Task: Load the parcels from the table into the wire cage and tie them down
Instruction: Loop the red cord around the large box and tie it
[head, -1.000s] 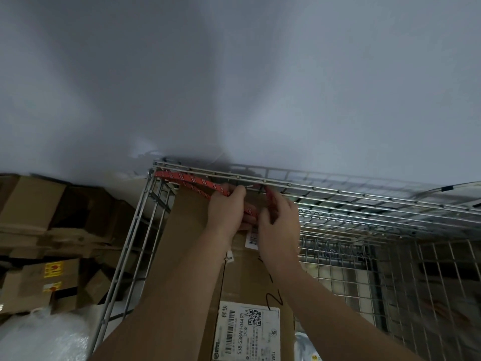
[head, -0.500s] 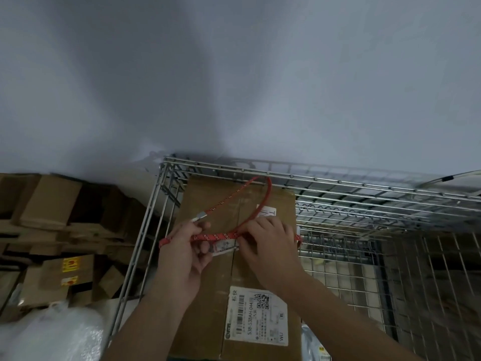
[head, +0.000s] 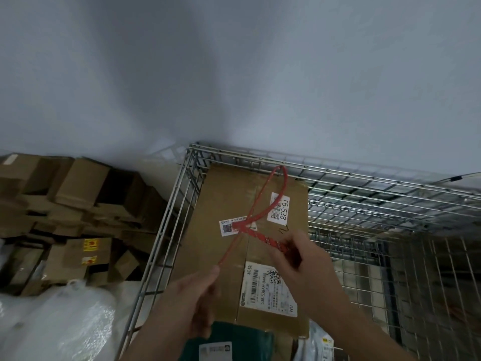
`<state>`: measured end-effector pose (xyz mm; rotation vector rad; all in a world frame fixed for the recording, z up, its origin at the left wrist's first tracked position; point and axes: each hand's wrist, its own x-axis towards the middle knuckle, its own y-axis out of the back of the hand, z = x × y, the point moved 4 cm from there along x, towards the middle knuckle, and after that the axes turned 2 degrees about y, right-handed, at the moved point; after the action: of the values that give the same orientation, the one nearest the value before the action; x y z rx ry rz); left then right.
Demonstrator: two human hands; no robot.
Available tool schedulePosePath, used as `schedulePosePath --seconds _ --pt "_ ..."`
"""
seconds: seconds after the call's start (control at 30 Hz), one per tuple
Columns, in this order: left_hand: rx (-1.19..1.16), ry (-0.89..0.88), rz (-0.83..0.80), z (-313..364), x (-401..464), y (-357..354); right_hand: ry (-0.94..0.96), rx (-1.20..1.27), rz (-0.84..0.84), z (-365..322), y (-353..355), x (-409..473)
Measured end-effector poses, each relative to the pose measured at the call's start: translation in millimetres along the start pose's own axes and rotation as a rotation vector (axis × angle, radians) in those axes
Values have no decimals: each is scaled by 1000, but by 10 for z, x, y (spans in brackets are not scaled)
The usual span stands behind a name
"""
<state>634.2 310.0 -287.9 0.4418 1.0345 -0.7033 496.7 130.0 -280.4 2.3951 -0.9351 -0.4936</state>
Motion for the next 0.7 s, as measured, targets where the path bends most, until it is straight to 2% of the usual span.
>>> schedulePosePath --seconds 0.1,0.27,0.4,0.53,0.6,0.7 --pt "291 -55 97 -143 -202 202 -84 48 18 57 167 -179" --pt "528 -101 0 -393 -379 284 -169 79 -110 87 295 -452" --pt "476 -176 72 -346 -364 -28 -186 151 -180 -75 195 -454" --pt "421 -293 -93 -341 -300 -450 -313 490 -241 -295 35 -390" --pt "350 -337 -175 -353 -260 -642 -310 483 -202 -361 7 -352" --pt "102 -281 -155 -379 -200 -787 -277 353 -181 -378 -4 -333"
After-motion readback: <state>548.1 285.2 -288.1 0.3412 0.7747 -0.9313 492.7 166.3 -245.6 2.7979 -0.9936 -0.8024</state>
